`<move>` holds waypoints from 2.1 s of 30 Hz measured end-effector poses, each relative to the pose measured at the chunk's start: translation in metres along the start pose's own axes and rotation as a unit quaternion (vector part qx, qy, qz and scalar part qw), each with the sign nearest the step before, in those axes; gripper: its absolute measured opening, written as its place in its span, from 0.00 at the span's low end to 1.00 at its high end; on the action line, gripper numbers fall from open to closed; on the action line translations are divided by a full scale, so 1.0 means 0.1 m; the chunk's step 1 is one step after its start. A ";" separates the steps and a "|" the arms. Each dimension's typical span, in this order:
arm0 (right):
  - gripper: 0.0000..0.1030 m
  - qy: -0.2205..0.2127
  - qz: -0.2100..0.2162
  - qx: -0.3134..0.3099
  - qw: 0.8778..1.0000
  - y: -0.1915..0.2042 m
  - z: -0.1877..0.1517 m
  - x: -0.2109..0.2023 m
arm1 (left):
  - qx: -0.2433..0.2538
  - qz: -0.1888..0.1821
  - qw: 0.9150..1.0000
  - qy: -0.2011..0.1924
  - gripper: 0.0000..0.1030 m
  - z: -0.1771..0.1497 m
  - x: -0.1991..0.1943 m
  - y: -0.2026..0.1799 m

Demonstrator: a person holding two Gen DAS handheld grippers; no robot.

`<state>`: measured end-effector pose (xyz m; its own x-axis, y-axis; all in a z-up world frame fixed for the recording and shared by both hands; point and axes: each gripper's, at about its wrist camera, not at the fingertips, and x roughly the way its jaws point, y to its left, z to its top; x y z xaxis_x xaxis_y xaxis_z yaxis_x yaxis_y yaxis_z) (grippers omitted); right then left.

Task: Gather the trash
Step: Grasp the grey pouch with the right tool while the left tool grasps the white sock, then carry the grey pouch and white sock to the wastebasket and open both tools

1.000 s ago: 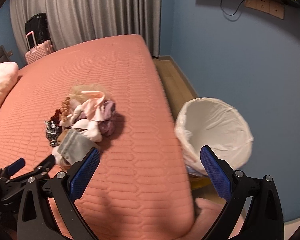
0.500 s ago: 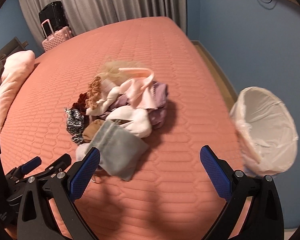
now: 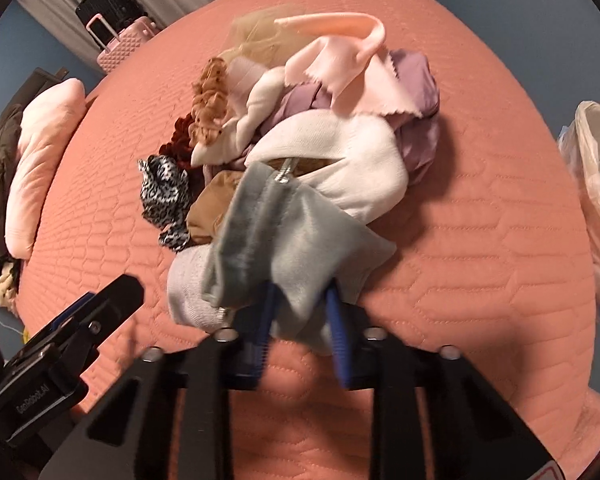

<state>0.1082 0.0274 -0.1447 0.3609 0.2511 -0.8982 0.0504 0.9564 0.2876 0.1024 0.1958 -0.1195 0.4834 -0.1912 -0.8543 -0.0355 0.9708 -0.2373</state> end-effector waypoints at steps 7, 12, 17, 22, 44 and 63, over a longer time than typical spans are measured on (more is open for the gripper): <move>0.03 -0.012 -0.016 -0.017 1.000 -0.01 -0.08 -0.15 | -0.008 -0.040 0.999 0.033 0.93 -0.05 0.24 -0.15; 0.03 -0.027 -0.033 -0.016 0.999 -0.12 -0.11 -0.44 | -0.005 -0.046 0.998 0.043 0.85 -0.10 0.36 -0.29; 0.03 -0.042 -0.043 0.000 0.998 -0.26 -0.08 -0.68 | 0.001 -0.066 0.996 0.057 0.54 -0.14 0.48 -0.46; 0.03 -0.068 -0.049 0.001 0.996 -0.34 -0.06 -0.93 | 0.025 -0.055 0.997 0.042 0.38 -0.20 0.39 -0.68; 0.03 -0.212 -0.079 0.034 0.974 -1.04 0.02 -2.21 | 0.156 -0.112 0.979 -0.072 0.34 0.11 -0.48 -2.06; 0.04 -0.235 -0.129 0.126 0.955 -2.38 -0.12 -2.53 | 0.263 -0.187 0.945 -0.052 0.34 -0.14 -0.41 -3.52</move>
<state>-0.0066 -0.2617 0.0096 0.6810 -0.1390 -0.7190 0.3951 0.8964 0.2010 0.0830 -0.1403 -0.0076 0.4599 -0.5457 -0.7005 0.5812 0.7814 -0.2272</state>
